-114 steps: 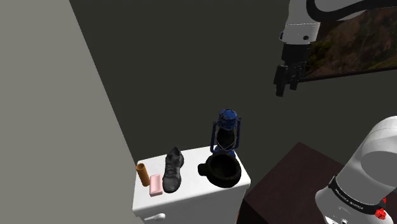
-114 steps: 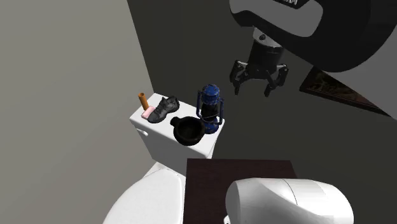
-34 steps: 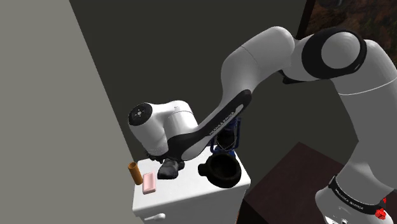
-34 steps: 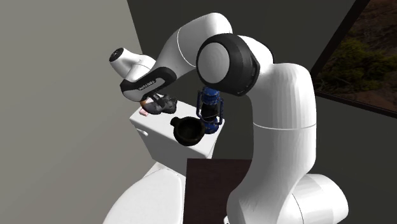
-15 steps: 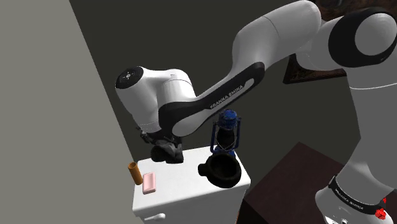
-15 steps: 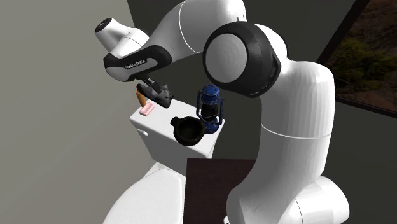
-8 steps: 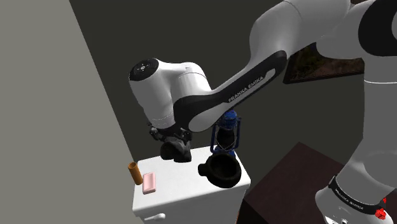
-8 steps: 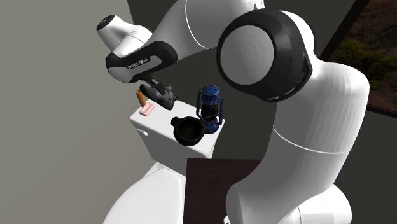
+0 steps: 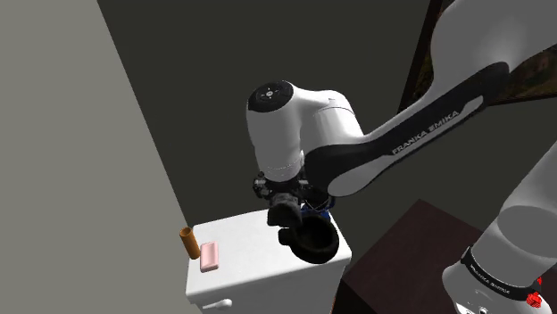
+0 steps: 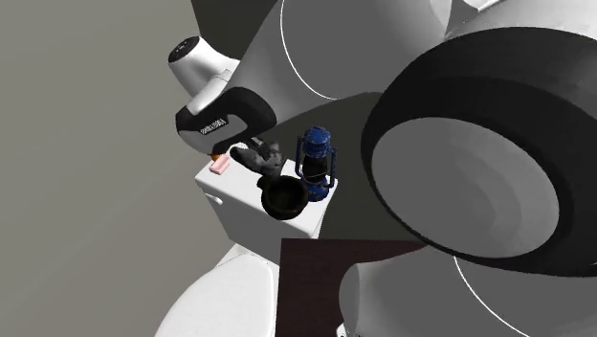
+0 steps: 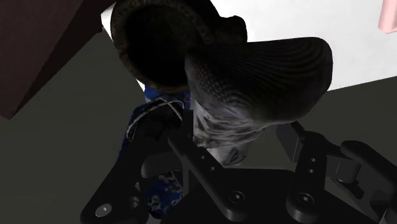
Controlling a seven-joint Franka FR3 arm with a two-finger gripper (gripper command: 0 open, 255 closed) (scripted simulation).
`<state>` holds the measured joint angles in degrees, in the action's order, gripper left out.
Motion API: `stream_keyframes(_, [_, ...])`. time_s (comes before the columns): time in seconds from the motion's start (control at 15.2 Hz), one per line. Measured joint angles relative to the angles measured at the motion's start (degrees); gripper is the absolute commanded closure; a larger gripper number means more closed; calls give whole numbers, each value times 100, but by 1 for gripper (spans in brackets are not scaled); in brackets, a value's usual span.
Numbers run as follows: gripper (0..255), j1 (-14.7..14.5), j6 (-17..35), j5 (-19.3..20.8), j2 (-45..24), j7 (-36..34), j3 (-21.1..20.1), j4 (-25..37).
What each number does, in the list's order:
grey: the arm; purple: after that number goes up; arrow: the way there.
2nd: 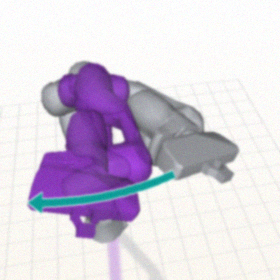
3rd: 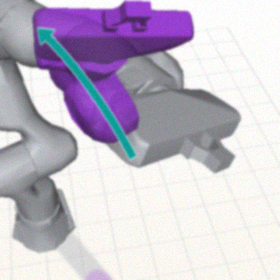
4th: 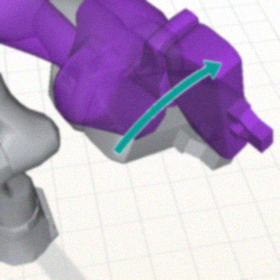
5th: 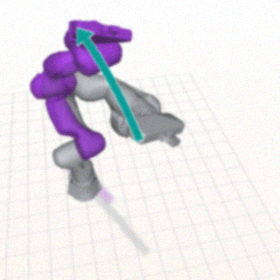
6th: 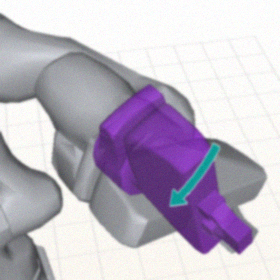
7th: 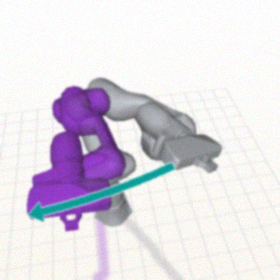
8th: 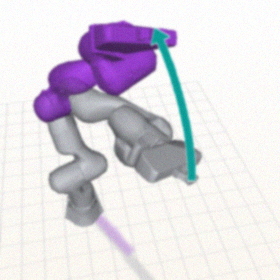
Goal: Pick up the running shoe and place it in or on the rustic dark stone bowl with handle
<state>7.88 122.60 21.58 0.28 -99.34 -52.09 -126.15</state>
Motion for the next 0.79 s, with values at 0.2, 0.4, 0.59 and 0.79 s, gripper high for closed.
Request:
stream_keyframes(0.2, [255, -58, 332, -870, 1015, 649, 203, -804])
stream_keyframes(0.4, [255, -317, 520, -1437, 1715, 1107, 521, -1440])
stream_keyframes(0.59, [255, -263, 742, -1339, 1599, 968, 435, -1582])
stream_keyframes(0.79, [255, -157, 961, -1149, 1408, 771, 314, -1673])
